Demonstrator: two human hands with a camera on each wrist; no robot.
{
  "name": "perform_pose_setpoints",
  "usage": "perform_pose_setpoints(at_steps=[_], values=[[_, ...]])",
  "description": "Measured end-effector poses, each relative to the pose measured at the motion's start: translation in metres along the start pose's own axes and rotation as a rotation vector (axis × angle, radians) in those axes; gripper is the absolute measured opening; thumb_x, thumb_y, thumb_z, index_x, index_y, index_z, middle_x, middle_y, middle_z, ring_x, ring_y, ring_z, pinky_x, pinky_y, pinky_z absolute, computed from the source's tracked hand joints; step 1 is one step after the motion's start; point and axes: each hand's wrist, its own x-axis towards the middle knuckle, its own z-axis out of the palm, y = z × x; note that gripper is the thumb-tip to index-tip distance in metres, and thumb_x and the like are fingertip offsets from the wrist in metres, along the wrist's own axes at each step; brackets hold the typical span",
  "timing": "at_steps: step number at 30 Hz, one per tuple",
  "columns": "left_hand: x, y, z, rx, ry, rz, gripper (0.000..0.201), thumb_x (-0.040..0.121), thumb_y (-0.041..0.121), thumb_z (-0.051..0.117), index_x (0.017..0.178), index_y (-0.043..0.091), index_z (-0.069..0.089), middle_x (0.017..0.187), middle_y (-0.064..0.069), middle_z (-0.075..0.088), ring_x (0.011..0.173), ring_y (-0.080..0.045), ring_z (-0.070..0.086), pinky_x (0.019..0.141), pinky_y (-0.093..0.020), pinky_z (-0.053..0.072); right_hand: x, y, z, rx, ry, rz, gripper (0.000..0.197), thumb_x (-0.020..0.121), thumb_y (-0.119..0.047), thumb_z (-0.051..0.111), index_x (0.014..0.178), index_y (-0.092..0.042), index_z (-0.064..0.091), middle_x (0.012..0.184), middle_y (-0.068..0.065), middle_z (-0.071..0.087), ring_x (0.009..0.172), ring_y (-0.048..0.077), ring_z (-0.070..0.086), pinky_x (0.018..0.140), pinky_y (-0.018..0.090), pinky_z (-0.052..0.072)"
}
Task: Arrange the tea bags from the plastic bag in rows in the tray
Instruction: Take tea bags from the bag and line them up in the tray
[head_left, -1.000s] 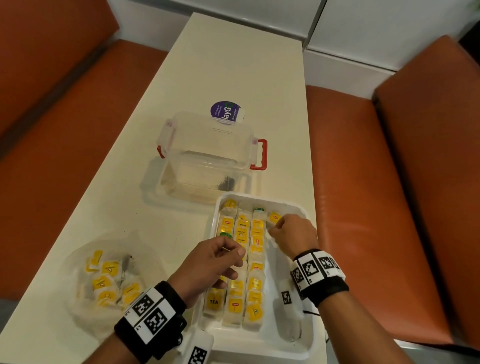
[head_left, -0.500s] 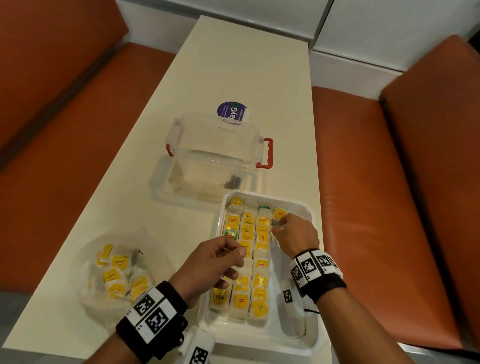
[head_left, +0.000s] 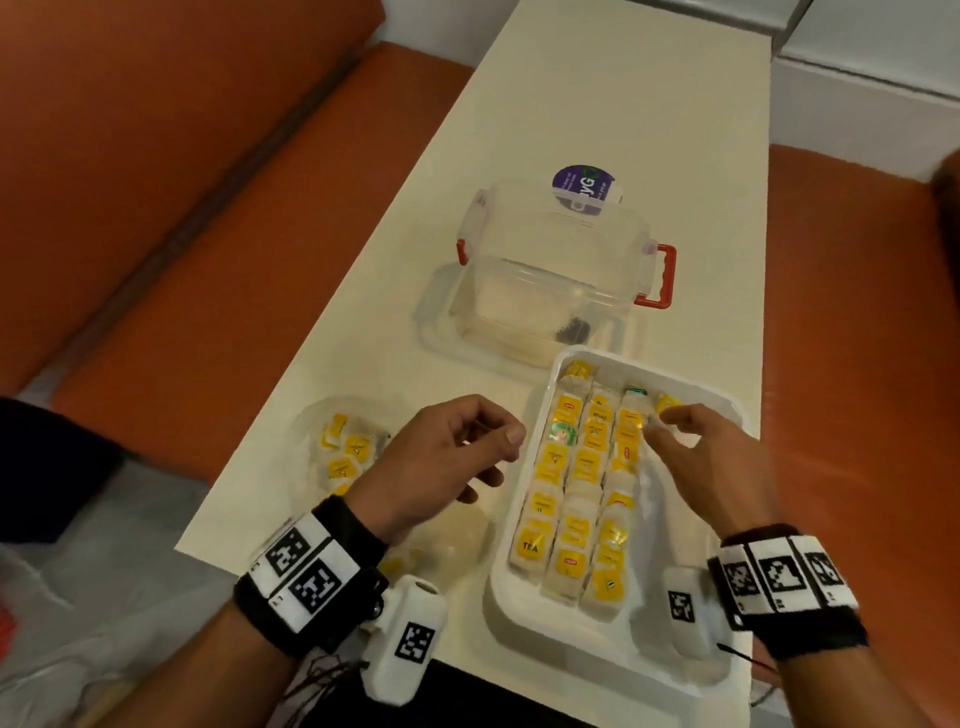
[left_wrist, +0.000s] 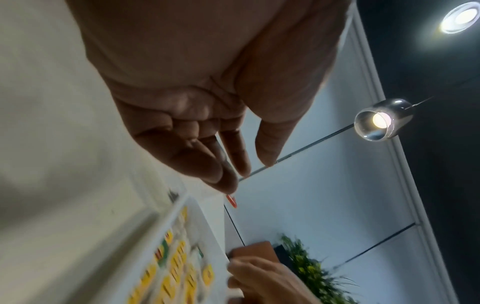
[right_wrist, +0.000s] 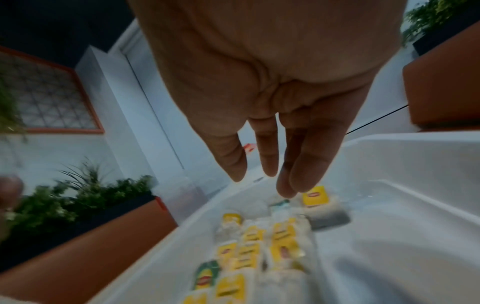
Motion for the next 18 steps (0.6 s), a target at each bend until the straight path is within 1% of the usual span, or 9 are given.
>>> perform_pose_setpoints(at_steps=[1, 3, 5, 6, 8, 10, 13, 15, 18], values=[[-0.002, -0.001, -0.012, 0.027, 0.037, 0.013, 0.013, 0.095, 0.028, 0.065, 0.098, 0.016, 0.069, 0.096, -0.007, 0.073, 0.073, -0.013, 0.067, 0.059, -0.025, 0.048, -0.009, -0.006, -0.002, 0.02, -0.001, -0.038, 0.03, 0.09, -0.048, 0.065, 0.113, -0.028, 0.069, 0.121, -0.002, 0.07, 0.105, 0.023, 0.066, 0.089, 0.037, 0.048], [-0.005, -0.006, -0.038, 0.103, 0.104, 0.028, 0.008, 0.096, 0.025, 0.065, 0.098, 0.02, 0.071, 0.095, -0.004, 0.072, 0.075, -0.012, 0.068, 0.06, -0.027, 0.049, -0.027, -0.018, -0.005, 0.051, -0.034, -0.114, 0.023, 0.09, -0.047, 0.066, 0.108, -0.034, 0.07, 0.118, -0.008, 0.069, 0.088, 0.013, 0.069, 0.078, 0.032, 0.046], [-0.004, -0.013, -0.063, 0.202, 0.145, 0.036, 0.009, 0.096, 0.022, 0.065, 0.096, 0.026, 0.073, 0.092, 0.002, 0.073, 0.077, -0.011, 0.069, 0.062, -0.03, 0.051, -0.044, -0.032, -0.006, 0.087, -0.093, -0.185, 0.016, 0.091, -0.047, 0.065, 0.104, -0.04, 0.069, 0.112, -0.016, 0.068, 0.073, 0.002, 0.066, 0.068, 0.027, 0.044], [-0.003, -0.017, -0.075, 0.286, 0.158, 0.043, 0.012, 0.095, 0.021, 0.065, 0.095, 0.03, 0.073, 0.09, 0.006, 0.073, 0.077, -0.01, 0.069, 0.063, -0.03, 0.052, -0.053, -0.039, -0.006, 0.111, -0.13, -0.224, 0.013, 0.091, -0.047, 0.064, 0.102, -0.043, 0.068, 0.108, -0.019, 0.068, 0.07, -0.001, 0.065, 0.067, 0.025, 0.045], [0.001, -0.025, -0.095, 0.53, 0.155, 0.041, 0.018, 0.095, 0.02, 0.063, 0.093, 0.035, 0.072, 0.09, 0.013, 0.073, 0.077, -0.004, 0.067, 0.066, -0.027, 0.05, -0.069, -0.054, -0.003, 0.153, -0.208, -0.31, 0.014, 0.09, -0.049, 0.061, 0.103, -0.049, 0.066, 0.097, -0.022, 0.068, 0.067, 0.003, 0.066, 0.068, 0.028, 0.049], [0.003, -0.032, -0.106, 0.771, 0.108, 0.004, 0.024, 0.095, 0.017, 0.059, 0.092, 0.038, 0.07, 0.099, 0.018, 0.071, 0.081, 0.001, 0.062, 0.067, -0.023, 0.044, -0.083, -0.068, 0.006, 0.128, -0.312, -0.394, 0.022, 0.091, -0.053, 0.055, 0.112, -0.052, 0.062, 0.089, -0.022, 0.066, 0.066, 0.005, 0.065, 0.067, 0.032, 0.051], [0.004, -0.044, -0.11, 0.927, -0.026, -0.049, 0.031, 0.093, 0.013, 0.055, 0.105, 0.037, 0.07, 0.106, 0.016, 0.068, 0.095, -0.008, 0.062, 0.074, -0.028, 0.047, -0.094, -0.091, 0.027, -0.021, -0.486, -0.489, 0.037, 0.094, -0.058, 0.046, 0.131, -0.061, 0.046, 0.084, -0.027, 0.066, 0.071, 0.001, 0.065, 0.069, 0.036, 0.053], [0.002, -0.051, -0.106, 0.993, -0.113, -0.072, 0.031, 0.091, 0.016, 0.057, 0.11, 0.039, 0.066, 0.105, 0.017, 0.065, 0.097, -0.009, 0.062, 0.081, -0.035, 0.052, -0.097, -0.105, 0.043, -0.182, -0.542, -0.549, 0.042, 0.097, -0.058, 0.043, 0.138, -0.064, 0.034, 0.09, -0.029, 0.067, 0.081, 0.003, 0.064, 0.071, 0.035, 0.053], [-0.003, -0.059, -0.102, 1.112, -0.194, -0.075, 0.024, 0.094, 0.027, 0.059, 0.113, 0.041, 0.062, 0.106, 0.019, 0.062, 0.098, -0.01, 0.06, 0.082, -0.036, 0.053, -0.098, -0.118, 0.061, -0.333, -0.569, -0.605, 0.047, 0.098, -0.059, 0.042, 0.142, -0.062, 0.026, 0.098, -0.025, 0.071, 0.093, 0.008, 0.064, 0.073, 0.036, 0.054]])
